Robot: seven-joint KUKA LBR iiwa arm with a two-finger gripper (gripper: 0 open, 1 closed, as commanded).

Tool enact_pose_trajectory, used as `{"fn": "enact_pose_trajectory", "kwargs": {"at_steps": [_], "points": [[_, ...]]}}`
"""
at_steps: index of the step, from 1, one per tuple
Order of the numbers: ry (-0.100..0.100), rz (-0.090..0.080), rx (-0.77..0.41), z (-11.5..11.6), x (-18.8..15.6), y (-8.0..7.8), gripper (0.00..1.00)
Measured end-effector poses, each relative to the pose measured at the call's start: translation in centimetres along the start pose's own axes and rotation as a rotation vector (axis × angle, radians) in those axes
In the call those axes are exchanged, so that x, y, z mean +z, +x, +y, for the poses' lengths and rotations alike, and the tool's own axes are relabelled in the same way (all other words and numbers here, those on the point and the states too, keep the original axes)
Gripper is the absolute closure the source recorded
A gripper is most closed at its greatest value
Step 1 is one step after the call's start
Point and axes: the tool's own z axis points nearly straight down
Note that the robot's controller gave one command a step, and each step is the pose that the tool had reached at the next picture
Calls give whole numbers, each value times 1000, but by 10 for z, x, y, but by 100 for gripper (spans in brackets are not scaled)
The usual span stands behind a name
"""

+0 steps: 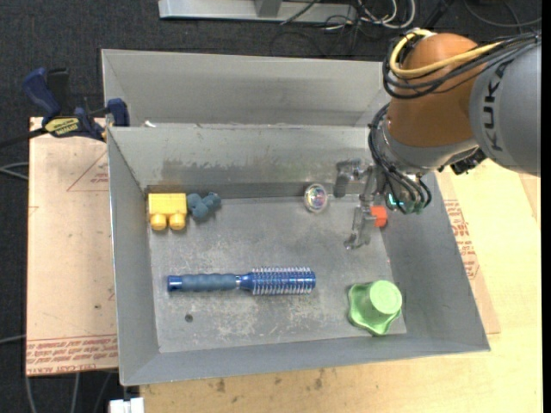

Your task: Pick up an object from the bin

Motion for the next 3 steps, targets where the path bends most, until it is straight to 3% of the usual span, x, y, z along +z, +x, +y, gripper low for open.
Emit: {"fn": "enact_pose_trajectory", "kwargs": {"at_steps": [1, 2, 3], "points": [[-1, 2, -72, 59, 131, 53, 0], [0, -5, -69, 57, 127, 50, 100], [0, -2, 209, 82, 122, 88, 100]]}}
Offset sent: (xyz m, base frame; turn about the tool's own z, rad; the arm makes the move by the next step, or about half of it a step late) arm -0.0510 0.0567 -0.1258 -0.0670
